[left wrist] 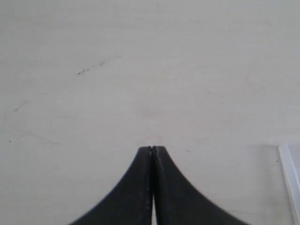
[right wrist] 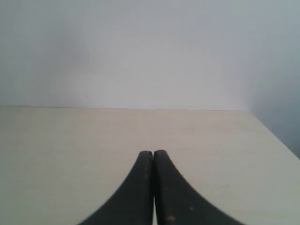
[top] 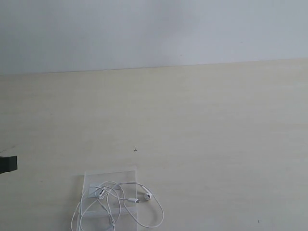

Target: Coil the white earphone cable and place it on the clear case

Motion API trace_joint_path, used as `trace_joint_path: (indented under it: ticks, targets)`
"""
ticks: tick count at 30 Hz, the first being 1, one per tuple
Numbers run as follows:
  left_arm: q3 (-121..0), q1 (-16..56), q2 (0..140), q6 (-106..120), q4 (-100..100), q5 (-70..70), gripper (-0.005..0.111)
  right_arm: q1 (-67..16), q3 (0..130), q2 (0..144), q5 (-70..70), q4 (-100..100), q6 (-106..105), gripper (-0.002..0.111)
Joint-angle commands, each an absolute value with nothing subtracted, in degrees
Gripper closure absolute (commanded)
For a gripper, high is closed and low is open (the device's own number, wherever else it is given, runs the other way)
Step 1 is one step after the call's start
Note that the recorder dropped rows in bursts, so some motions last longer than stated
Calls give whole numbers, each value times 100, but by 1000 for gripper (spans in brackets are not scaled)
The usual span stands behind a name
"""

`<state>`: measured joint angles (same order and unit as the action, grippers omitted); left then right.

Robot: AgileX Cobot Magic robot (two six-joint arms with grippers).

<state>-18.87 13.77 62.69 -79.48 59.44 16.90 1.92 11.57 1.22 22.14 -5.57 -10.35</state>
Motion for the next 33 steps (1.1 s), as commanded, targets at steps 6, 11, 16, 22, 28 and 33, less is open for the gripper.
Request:
trace_joint_path:
  ticks: [6, 11, 16, 22, 28, 33]
  targets:
    - [-1870, 1362, 6253, -7958, 5977, 1711, 107, 266, 0, 0, 1353, -794, 56, 108]
    - [-1870, 1362, 6253, -7958, 5977, 1711, 107, 266, 0, 0, 1481, -758, 164, 108]
    - [-1870, 1362, 6253, -7943, 5977, 1711, 107, 266, 0, 0, 1507, -758, -43, 108]
    - [-1870, 1362, 6253, -7943, 5977, 1711, 107, 266, 0, 0, 1598, -758, -122, 108]
    - [-1870, 1362, 6253, -7943, 5977, 1711, 107, -81, 0, 0, 1598, -743, -171, 108]
    - [-1870, 1362, 6253, -7943, 5977, 1711, 107, -347, 0, 0, 1598, -743, -240, 108]
